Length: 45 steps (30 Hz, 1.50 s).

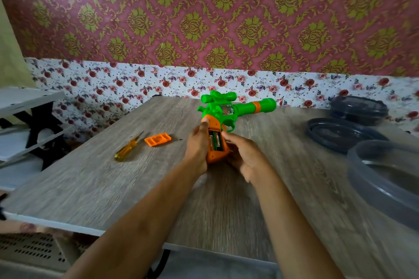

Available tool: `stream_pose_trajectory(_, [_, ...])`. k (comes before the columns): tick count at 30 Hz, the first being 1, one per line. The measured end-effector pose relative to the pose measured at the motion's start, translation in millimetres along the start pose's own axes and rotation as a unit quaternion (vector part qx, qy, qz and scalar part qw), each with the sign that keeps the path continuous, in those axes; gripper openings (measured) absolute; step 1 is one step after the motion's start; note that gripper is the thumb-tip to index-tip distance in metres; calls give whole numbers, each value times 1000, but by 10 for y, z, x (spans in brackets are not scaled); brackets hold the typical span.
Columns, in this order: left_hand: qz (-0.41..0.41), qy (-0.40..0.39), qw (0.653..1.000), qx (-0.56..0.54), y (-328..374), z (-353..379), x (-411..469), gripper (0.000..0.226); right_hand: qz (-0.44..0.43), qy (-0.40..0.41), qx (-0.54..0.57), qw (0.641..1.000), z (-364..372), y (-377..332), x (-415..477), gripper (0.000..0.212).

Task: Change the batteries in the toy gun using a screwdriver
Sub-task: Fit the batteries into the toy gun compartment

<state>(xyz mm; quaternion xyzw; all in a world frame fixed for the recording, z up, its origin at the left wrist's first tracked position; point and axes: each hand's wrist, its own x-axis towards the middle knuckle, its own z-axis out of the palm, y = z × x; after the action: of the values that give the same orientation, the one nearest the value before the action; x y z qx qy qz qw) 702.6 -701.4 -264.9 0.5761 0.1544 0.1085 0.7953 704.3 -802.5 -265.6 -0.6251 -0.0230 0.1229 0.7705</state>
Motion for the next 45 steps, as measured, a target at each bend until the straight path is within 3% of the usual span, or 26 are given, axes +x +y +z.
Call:
stream_pose_trajectory(5, [-12,35,999,3,27,-36,9,42,14,-40,-12,999,-9,72,19,10])
stream_pose_trajectory(12, [-5,11,999,32,80,-40,-16,32,4,-49,-58,997,-20,68,24,3])
stream_pose_trajectory(21, [-56,-49,997,6,96,30,-137,41,-60,-32,-68,995,47,70,-23,10])
stream_pose_trajectory(24, [63,-11,994,90,190,-42,-152,31,-82,-4,-80,993,43,62,-6,8])
stream_pose_trajectory(25, [144,22,974,174,221,-115,-97,32,-85,8,-88,992,40,62,-10,12])
stream_pose_trajectory(27, [274,128,878,371,279,-332,44,29,-85,30,-117,989,11,67,-16,16])
stream_pose_trajectory(28, [290,174,840,425,297,-439,123,25,-83,38,-131,987,-8,70,-17,17])
stream_pose_trajectory(29, [282,195,823,453,306,-540,211,23,-81,42,-138,986,-25,71,-22,18])
stream_pose_trajectory(31, [209,175,827,492,351,-668,302,27,-78,47,-136,986,-33,63,-34,22])
stream_pose_trajectory(33, [145,143,806,555,408,-751,364,25,-76,52,-135,987,-36,67,-32,24])
stream_pose_trajectory(38, [97,81,683,719,525,-919,494,29,-73,51,-130,987,-44,63,-11,26])
stream_pose_trajectory(43, [105,111,658,737,443,-870,467,10,-62,47,-137,987,-33,77,0,31])
stream_pose_trajectory(45, [137,149,662,722,448,-872,417,17,-64,47,-137,987,-24,86,0,31])
